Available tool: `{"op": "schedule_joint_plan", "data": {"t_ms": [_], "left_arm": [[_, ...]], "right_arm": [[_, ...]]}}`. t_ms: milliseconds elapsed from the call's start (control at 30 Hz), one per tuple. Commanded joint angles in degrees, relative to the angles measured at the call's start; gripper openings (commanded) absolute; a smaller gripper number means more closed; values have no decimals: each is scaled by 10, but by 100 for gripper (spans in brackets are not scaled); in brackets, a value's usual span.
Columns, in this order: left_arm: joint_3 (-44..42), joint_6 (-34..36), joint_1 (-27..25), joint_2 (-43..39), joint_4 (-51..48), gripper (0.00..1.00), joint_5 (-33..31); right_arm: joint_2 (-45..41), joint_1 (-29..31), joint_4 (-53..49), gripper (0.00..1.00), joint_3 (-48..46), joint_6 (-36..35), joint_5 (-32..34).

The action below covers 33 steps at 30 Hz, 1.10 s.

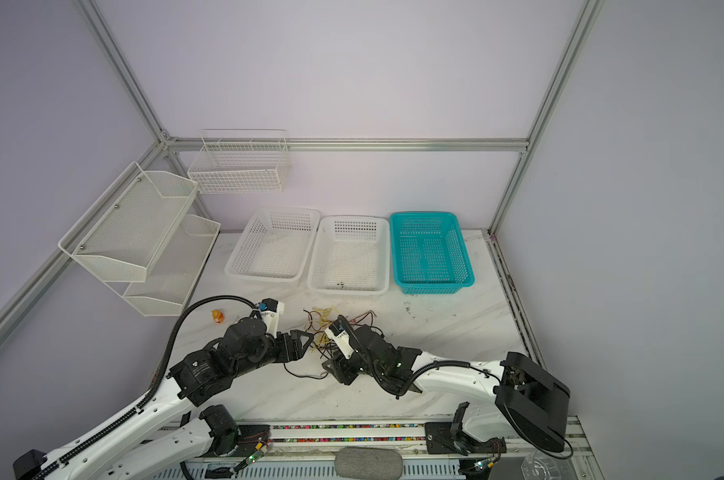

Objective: Untangle the cables
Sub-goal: 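Lift a black wire with the right gripper up toward the white basket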

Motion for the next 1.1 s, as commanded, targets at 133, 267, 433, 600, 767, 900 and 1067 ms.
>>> {"op": "schedule_joint_plan", "data": {"t_ms": [133, 267, 433, 600, 767, 900, 1067], "left_arm": [[-30, 6, 1, -16, 3, 77, -20], [-38, -1, 0, -19, 17, 77, -13], [-58, -19, 0, -9, 62, 77, 14], [-70, -30, 0, 10, 107, 77, 46], [-90, -44, 1, 24, 153, 77, 66], [-103, -50, -1, 43, 183, 77, 76], [-111, -52, 0, 74, 220, 77, 92]], "right_arm": [[-14, 8, 9, 0, 32, -10, 34], [-75, 8, -14, 0, 66, -15, 31], [-95, 8, -72, 0, 159, -39, 31], [-80, 8, -109, 0, 240, -57, 38], [-64, 8, -138, 0, 316, -76, 63], [-63, 8, -152, 0, 374, -84, 77], [-57, 8, -175, 0, 449, -98, 98]]}}
